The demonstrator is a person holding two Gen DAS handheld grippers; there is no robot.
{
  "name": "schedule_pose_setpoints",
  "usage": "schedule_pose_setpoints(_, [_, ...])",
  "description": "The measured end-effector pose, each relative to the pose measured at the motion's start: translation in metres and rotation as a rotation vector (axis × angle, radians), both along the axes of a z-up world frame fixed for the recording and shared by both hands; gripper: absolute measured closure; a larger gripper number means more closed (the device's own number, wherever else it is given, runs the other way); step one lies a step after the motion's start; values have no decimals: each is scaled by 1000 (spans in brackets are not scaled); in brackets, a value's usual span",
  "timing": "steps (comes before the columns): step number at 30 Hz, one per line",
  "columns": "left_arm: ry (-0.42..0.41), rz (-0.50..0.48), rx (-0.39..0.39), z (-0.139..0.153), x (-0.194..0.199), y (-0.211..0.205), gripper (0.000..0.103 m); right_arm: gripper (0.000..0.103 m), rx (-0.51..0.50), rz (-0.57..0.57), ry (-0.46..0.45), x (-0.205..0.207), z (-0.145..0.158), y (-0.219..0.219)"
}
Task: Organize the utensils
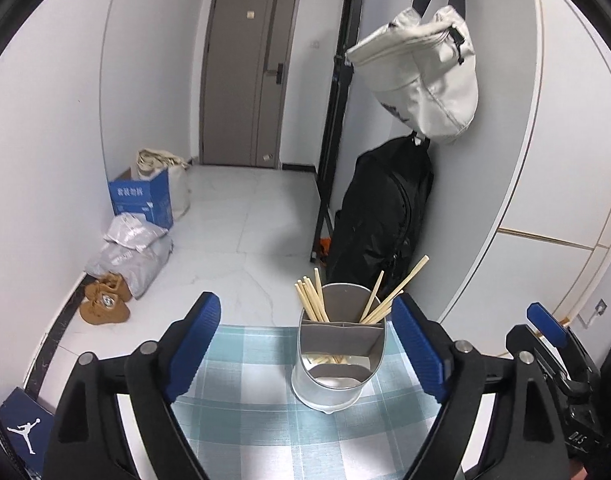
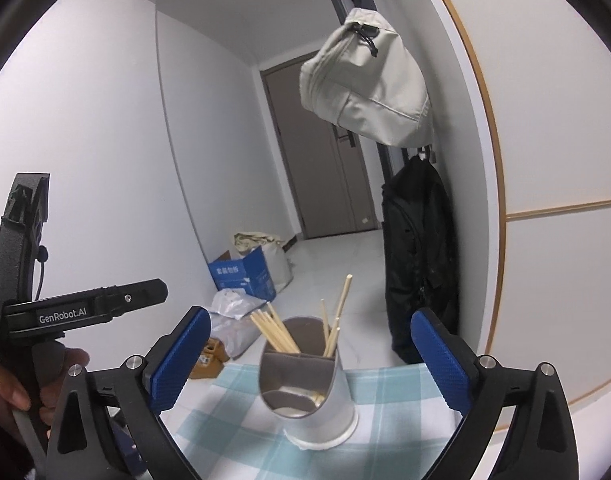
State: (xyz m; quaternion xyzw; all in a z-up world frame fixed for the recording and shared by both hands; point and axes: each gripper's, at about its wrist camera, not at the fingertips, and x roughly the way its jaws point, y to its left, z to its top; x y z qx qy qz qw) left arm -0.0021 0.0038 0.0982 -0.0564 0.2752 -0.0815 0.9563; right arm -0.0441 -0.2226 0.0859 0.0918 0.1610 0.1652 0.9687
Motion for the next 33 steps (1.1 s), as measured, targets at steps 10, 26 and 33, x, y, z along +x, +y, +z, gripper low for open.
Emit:
schedule_pose_setpoints(10, [-62,35,14,-10,-30,2,17,0,-17,4,-58,-30,-8,2])
schedule_pose_setpoints(26, [-93,106,36,-75,-43,-2,16,0,-84,-27,-62,-49,-56,5])
schedule_pose_setpoints(33, [-107,113,68,-92,-38,-5,16,0,-115,-28,-66,-44,-78,8])
